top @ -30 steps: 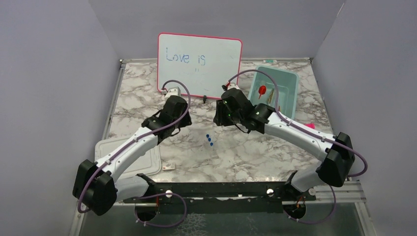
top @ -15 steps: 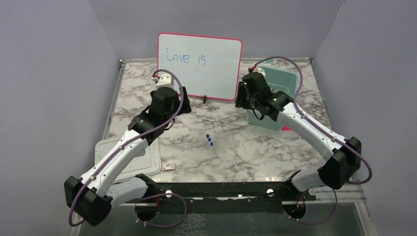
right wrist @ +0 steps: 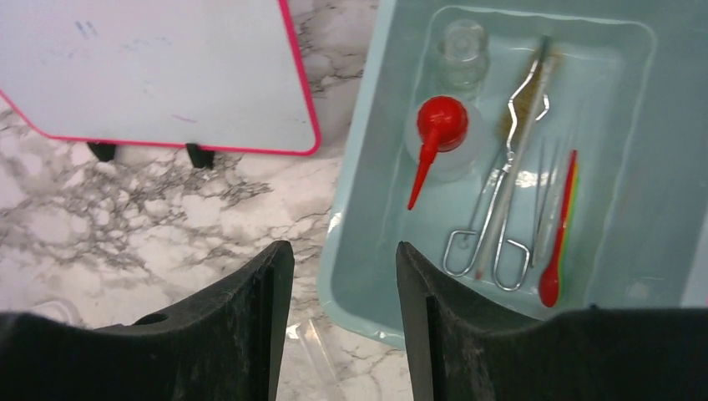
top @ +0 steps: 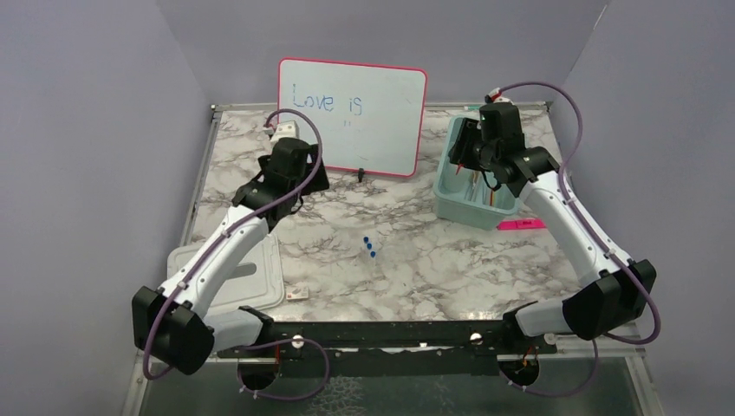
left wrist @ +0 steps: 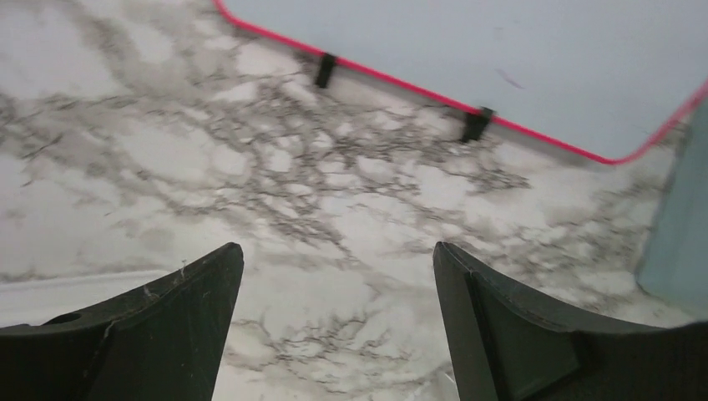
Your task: Organize the chemistry lab equipment
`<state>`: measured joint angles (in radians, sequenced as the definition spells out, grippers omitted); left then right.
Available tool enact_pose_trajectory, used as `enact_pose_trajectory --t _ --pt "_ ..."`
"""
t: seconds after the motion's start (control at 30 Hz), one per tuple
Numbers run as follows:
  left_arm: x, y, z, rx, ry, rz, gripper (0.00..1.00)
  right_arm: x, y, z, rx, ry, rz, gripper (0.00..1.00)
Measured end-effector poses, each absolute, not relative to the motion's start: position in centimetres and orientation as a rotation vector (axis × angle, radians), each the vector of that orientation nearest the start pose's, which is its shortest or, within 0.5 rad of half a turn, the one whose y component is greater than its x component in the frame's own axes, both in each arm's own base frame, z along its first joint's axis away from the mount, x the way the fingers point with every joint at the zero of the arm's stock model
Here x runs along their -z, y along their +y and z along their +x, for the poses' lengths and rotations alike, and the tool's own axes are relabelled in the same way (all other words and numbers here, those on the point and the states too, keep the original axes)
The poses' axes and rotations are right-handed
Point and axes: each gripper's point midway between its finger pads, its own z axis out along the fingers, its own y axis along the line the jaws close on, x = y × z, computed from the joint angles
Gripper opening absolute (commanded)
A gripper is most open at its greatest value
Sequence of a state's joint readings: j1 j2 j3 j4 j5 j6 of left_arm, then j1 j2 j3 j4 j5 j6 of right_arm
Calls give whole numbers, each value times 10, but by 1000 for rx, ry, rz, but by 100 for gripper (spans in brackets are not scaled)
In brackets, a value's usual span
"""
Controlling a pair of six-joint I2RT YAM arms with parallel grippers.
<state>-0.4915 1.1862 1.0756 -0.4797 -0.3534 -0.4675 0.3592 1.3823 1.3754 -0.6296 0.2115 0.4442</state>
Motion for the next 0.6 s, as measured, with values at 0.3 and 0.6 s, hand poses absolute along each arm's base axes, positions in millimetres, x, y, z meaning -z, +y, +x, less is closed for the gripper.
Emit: enact_pose_trajectory --t 0.3,0.6 --pt "-127 -11 319 -70 2366 -661 75 -255 156 380 -420 2191 111 53" --pt "-50 -10 290 -91 2590 -827 55 -226 178 394 -496 2253 53 53"
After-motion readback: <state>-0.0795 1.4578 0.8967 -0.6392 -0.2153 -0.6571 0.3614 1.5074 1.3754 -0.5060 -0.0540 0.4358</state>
